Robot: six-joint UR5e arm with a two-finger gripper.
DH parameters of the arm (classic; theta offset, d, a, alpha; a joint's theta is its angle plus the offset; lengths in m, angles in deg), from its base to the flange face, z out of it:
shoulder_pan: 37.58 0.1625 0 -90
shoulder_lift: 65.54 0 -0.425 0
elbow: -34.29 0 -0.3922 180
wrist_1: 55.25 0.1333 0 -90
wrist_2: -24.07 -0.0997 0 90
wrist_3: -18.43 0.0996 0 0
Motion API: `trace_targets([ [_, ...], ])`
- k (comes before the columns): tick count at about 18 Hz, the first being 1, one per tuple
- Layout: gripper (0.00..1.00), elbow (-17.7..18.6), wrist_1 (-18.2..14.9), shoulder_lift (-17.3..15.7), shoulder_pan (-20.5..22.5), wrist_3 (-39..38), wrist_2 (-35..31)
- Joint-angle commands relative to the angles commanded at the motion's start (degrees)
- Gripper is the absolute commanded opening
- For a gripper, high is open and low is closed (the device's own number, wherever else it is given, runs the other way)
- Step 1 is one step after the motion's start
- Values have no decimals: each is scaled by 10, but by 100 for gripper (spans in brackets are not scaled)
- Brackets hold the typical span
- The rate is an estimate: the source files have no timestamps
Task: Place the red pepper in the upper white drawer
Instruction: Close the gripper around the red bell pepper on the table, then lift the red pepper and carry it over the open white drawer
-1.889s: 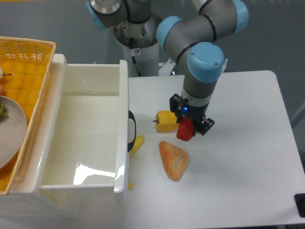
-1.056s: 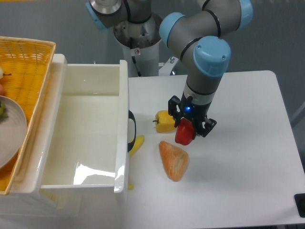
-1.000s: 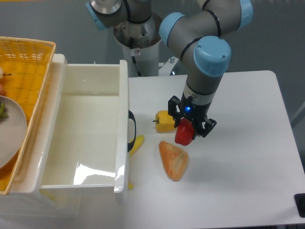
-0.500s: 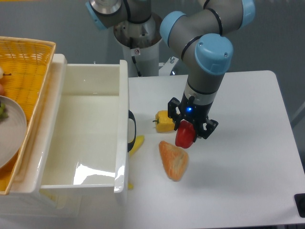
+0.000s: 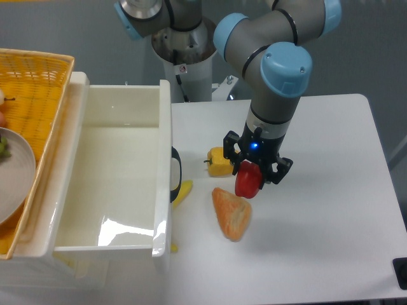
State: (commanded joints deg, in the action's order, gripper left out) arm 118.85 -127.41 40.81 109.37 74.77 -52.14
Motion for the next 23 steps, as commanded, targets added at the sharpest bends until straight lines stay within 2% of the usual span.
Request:
trace_targets([
  [4,48,1,-1,-1,4,-79,44],
  [7,48,1,-1,-7,4,-110,52],
  [11,48,1,-1,-32,14,-183,105],
  [16,48,6,-4,-50,9,-238,111],
  [19,48,20,-9,-81,6,-263,133],
  [23,48,30,-37,-107,-5,-279,144],
])
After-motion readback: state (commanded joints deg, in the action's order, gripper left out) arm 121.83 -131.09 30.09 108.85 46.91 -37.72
